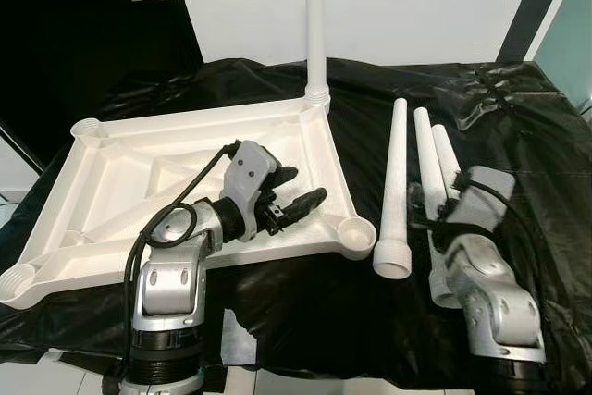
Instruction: Building children table
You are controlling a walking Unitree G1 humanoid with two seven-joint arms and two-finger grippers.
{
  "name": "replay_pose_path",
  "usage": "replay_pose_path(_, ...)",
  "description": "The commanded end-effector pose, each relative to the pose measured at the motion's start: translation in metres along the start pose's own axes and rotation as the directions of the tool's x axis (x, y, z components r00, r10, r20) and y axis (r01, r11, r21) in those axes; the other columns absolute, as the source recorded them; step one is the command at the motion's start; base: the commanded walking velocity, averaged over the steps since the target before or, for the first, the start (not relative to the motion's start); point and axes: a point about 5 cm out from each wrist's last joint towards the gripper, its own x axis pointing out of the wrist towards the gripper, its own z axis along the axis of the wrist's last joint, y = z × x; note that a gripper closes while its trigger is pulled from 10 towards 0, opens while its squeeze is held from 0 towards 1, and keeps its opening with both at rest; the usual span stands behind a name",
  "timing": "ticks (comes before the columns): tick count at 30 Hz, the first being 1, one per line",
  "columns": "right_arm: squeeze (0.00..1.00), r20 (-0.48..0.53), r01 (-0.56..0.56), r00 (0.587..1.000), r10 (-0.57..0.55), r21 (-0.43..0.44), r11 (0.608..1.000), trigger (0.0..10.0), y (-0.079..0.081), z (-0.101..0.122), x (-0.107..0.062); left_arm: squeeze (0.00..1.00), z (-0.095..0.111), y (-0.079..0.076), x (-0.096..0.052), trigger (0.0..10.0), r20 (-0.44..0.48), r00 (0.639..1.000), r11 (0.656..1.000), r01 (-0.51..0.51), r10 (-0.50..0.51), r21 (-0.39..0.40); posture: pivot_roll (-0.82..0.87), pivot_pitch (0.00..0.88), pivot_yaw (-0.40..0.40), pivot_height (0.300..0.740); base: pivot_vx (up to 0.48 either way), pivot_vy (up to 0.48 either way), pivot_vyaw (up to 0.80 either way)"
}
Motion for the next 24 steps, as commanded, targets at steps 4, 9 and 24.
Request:
replay_pose_path(4,0.0,0.02,-0.051,0.999,0.051,0.014,0.999,10.0,0.005,0.013,0.013,0.0,-0.001,0.004,0.003,10.0,-0.009,0.999,0.999,-0.052,0.053,0.015,-0.07,0.008,0.035,0.74,0.0,0.0,0.0)
replay_pose_path(9,0.0,0.027,-0.109,0.994,0.109,-0.009,0.994,10.0,0.015,0.023,0.025,0.0,0.0,0.001,0.007,10.0,-0.007,0.999,0.999,-0.039,0.039,0.034,-0.07,0.013,0.036,0.74,0.0,0.0,0.0)
replay_pose_path(24,0.0,-0.132,-0.236,0.963,0.235,0.009,0.972,10.0,0.047,0.012,0.05,0.0,0.0,-0.008,0.017,10.0,0.035,0.993,0.993,-0.112,0.111,0.038,-0.04,0.031,0.001,0.74,0.0,0.0,0.0)
